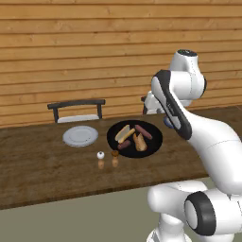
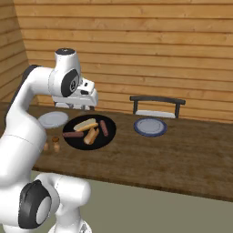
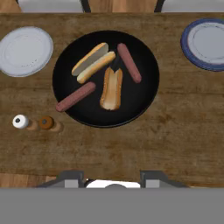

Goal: Place one bun and one sausage from the bowl on each plate.

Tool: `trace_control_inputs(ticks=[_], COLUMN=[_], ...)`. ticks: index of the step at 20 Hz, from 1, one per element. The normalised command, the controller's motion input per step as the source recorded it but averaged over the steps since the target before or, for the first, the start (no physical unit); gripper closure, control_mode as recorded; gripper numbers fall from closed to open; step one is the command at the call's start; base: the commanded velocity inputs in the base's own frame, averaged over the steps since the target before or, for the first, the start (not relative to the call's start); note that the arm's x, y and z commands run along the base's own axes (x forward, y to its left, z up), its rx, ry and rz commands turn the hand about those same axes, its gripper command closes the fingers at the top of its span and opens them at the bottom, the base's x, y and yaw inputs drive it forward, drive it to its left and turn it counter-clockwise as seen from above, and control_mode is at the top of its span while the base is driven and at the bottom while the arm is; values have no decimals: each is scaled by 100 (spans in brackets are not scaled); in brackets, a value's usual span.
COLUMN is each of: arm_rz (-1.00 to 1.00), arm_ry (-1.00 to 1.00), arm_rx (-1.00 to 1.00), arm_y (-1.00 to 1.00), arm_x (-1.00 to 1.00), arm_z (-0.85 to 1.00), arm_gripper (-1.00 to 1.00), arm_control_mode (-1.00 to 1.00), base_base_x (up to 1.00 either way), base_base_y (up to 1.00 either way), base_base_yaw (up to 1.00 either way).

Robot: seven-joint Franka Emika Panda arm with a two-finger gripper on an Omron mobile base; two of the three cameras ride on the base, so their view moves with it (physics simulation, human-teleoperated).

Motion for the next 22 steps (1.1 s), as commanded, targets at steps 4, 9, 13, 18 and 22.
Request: trace_control_inputs(ticks=[4, 9, 13, 18, 22], arm_rz=[0, 0, -12, -16, -22], arm_ry=[-4, 0, 0, 1, 0], arm_rx=[0, 0, 0, 0, 0], arm_y=[5, 52, 58, 40, 38], arm_x=[-3, 3, 28, 35, 14], arm_z=[-6, -47, -59, -60, -60], arm_gripper=[-100, -100, -100, -100, -100], arm_control_mode=[-100, -100, -100, -100, -100], base_base_x=[0, 0, 0, 0, 0], base_base_y=[0, 0, 0, 0, 0], base_base_yaw=[0, 0, 0, 0, 0])
